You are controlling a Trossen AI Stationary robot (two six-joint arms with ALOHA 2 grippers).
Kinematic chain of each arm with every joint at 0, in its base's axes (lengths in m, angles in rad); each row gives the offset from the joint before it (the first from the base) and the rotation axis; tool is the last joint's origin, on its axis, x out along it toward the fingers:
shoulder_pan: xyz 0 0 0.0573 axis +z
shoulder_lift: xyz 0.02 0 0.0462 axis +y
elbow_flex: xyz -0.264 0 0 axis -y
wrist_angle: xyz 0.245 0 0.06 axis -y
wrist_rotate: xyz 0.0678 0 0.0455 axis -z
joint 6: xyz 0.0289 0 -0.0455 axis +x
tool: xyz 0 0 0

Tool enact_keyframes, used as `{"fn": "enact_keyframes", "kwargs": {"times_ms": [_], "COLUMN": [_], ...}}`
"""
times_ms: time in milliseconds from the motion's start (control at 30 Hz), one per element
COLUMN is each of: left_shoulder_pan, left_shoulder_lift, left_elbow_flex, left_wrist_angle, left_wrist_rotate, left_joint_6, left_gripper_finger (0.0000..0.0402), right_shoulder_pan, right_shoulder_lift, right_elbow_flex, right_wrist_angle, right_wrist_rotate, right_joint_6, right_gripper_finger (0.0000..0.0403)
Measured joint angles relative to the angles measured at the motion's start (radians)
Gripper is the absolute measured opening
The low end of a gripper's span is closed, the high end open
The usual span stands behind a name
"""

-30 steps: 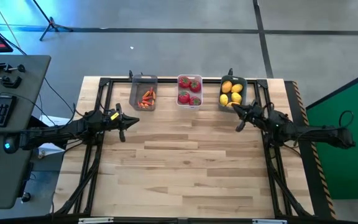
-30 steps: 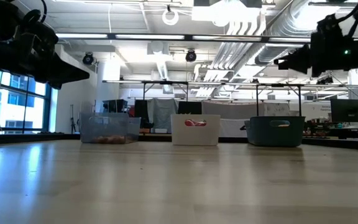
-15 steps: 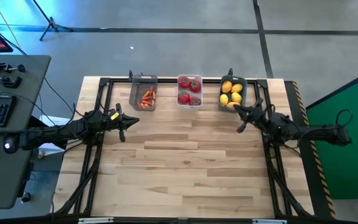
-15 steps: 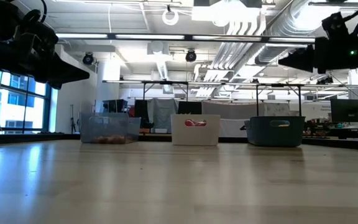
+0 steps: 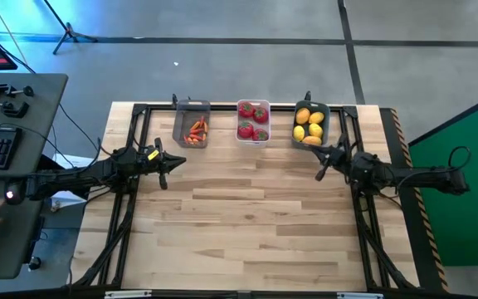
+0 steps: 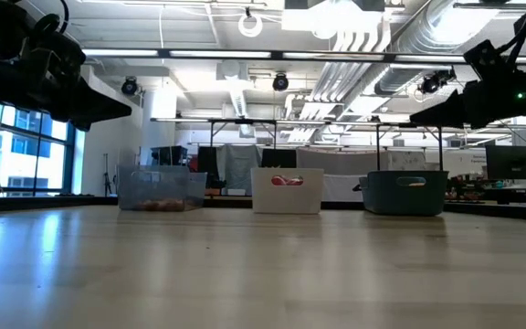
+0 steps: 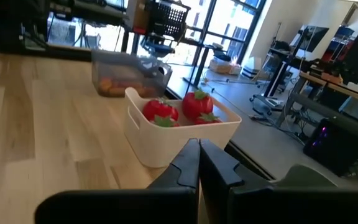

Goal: Sort produce into baskets
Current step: Return to Home Position

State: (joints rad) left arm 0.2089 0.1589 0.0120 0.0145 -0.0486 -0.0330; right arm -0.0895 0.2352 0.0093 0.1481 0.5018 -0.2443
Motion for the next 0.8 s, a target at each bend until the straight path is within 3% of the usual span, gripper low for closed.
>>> {"fn": "enact_keyframes", "kwargs": {"times_ms": [800], "left_shoulder_pan": [0.0], "left_shoulder_lift": [0.0], "left_elbow_flex": [0.0], "left_wrist_angle": [0.0], "left_wrist_rotate": [0.0], "left_joint_6": [0.0], "left_gripper_finger": [0.0], "right_shoulder_pan": [0.0], "right_shoulder_lift": [0.0], "right_elbow_flex": [0.0], "right_wrist_angle": [-0.04], "right_wrist_rotate": [0.0], "right_joint_6": [0.0], "right_gripper_finger": [0.0]}}
